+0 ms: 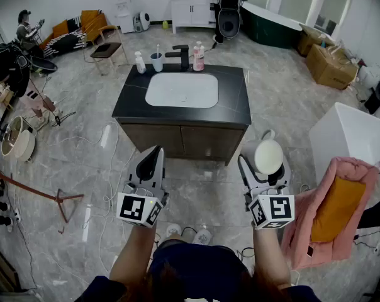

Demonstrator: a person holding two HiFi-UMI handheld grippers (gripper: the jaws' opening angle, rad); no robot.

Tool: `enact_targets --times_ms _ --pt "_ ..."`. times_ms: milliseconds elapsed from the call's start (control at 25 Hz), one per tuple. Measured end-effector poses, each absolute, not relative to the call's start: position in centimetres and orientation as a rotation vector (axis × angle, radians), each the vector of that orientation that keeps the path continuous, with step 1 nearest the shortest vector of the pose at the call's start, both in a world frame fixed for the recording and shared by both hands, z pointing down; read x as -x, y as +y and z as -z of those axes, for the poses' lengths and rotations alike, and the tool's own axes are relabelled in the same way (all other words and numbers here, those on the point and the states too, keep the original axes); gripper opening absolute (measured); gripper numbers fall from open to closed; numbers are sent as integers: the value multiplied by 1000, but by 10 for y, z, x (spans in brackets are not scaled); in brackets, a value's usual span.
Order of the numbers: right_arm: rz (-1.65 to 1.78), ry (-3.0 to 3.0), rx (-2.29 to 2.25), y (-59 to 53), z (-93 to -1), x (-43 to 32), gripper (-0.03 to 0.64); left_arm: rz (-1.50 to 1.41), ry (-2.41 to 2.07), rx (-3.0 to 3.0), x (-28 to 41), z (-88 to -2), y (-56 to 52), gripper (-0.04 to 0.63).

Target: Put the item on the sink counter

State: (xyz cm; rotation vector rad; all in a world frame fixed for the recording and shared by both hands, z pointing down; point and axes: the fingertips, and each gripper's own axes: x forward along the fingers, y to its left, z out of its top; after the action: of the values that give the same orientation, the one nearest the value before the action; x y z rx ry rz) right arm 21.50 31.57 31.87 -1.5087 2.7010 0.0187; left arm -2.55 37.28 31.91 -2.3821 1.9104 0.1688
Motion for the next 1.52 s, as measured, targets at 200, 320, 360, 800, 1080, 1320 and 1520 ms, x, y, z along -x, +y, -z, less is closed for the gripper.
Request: enact_targets --times_ms 200,320,360,800,1080,1320,1520 --pt "-18 2686 1495 323 -311 -222 442 -168 1910 2369 22 -313 380 25" --pt "4 2669 1476 322 -309 -224 442 -163 1920 2359 23 -314 382 25" --pt "9 2668 1475 321 -310 -223 442 -158 1926 2357 25 -315 383 25" --pt "60 2667 1484 277 -323 -199 442 -169 1928 2383 51 -330 331 25" --pt "42 2632 1559 199 -317 -167 442 -209 1852 2448 83 -328 236 25" --pt "6 2555 1629 126 -302 -127 442 -243 1751 2483 125 -310 145 25" --pt "12 2515 1670 85 -307 -96 442 -226 1670 2530 152 -309 90 25"
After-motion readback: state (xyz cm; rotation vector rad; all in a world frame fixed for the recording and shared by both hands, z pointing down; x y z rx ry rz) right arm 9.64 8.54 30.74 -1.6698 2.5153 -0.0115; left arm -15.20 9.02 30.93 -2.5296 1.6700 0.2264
